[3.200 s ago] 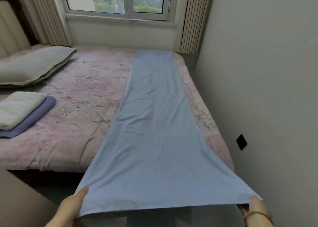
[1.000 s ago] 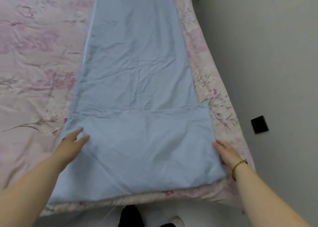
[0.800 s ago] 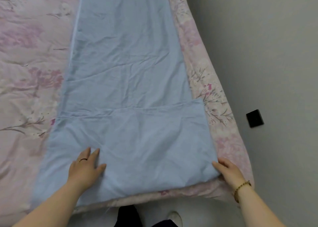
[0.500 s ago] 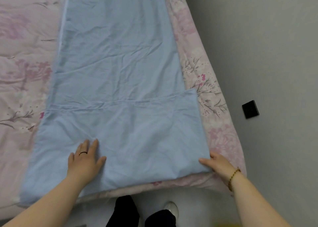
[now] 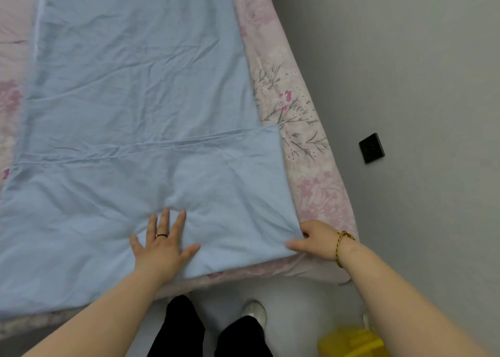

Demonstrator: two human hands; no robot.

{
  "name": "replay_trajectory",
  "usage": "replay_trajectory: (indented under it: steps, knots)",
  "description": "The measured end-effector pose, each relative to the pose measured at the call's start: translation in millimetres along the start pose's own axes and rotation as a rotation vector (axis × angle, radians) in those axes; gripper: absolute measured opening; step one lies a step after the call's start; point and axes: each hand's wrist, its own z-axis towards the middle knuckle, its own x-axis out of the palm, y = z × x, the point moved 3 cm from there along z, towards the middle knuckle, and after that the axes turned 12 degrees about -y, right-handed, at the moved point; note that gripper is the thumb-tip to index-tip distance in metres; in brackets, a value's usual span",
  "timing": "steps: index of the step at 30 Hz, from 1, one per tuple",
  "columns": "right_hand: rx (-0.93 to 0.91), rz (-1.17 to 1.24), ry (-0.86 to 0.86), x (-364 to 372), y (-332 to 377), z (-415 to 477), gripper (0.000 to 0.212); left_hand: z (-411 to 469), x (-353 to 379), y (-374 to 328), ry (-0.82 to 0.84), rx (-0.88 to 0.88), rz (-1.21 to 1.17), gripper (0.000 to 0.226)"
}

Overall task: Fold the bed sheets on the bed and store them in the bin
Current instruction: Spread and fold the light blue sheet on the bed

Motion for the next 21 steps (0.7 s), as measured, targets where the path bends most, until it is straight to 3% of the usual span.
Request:
replay_trajectory:
  steps: [1, 3, 5, 7, 9, 11, 15, 18, 21]
  knots:
    - [-0.012, 0.000, -0.017, -3, -1, -2, 0.017, 1, 0, 0, 0.007, -0.005, -0.001, 0.075]
    - [-0.009, -0.104, -0.017, -7, -16, -6, 0.033, 3, -1, -1, 0.024, -0.012, 0.000, 0.075]
    - [-0.006, -0.111, 0.019, -5, -36, -10, 0.031, 4, -1, -2, 0.042, -0.013, 0.004, 0.076]
    - [0.012, 0.119, -0.061, -4, -47, -12, 0.002, 4, -1, -2, 0.044, -0.021, 0.010, 0.076]
    - [0.043, 0.380, -0.175, 0, -44, -11, 0.027, 3, -2, -4, 0.033, -0.031, 0.017, 0.075]
    - [0.068, 0.593, -0.261, 9, -33, -5, 0.037, 2, -5, -8, -0.015, -0.055, 0.007, 0.073]
    - [0.103, 0.810, -0.347, 13, -5, 10, 0.019, 14, -28, -21, -0.221, -0.082, -0.101, 0.061]
    - [-0.003, 0.739, -0.289, 20, 9, 13, 0.011, 33, -47, -45, -0.281, 0.061, -0.196, 0.064]
    - [-0.252, 0.396, -0.249, 34, 23, -1, 0.020, 46, -74, -89, -0.422, 0.432, -0.316, 0.081]
